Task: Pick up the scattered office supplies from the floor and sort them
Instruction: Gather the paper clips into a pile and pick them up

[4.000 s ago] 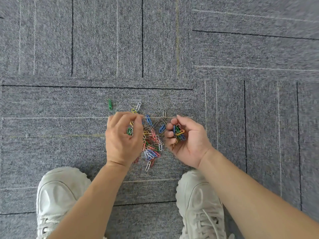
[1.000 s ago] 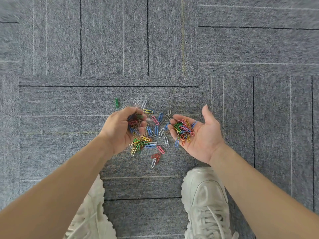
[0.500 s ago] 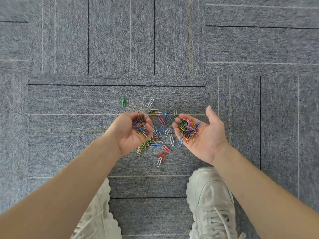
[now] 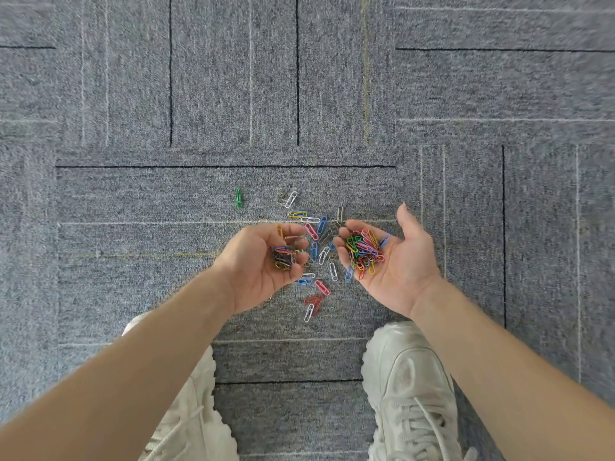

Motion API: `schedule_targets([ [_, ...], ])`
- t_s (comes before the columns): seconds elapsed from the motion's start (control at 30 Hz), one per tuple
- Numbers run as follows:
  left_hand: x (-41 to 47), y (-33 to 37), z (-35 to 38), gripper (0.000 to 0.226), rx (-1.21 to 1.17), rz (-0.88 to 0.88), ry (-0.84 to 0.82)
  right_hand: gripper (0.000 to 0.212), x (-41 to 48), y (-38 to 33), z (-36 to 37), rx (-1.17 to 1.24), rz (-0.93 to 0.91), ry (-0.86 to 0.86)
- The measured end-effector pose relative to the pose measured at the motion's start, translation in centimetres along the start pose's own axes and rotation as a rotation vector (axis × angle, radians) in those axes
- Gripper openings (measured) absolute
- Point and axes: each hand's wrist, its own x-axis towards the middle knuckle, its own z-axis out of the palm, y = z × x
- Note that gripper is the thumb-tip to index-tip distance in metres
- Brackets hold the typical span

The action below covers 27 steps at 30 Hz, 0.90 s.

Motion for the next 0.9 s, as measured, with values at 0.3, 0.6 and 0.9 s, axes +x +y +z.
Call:
schedule_targets([
  [0.3, -0.1, -0.5, 0.5, 0.042, 0.272, 0.234, 0.106, 0.076, -0.1, 0.0, 0.0, 0.001, -0.007, 0.018],
  [0.6, -1.2, -1.7, 5.3, 0.055, 0.276, 0.376, 0.124, 0.076, -0.3, 0.3, 0.2, -0.039, -0.011, 0.043],
  [0.9, -2.8, -2.0, 6.1, 0.09, 0.079, 0.126, -0.211, 0.078, 0.0, 0.0, -0.1, -0.042, 0.026, 0.002],
])
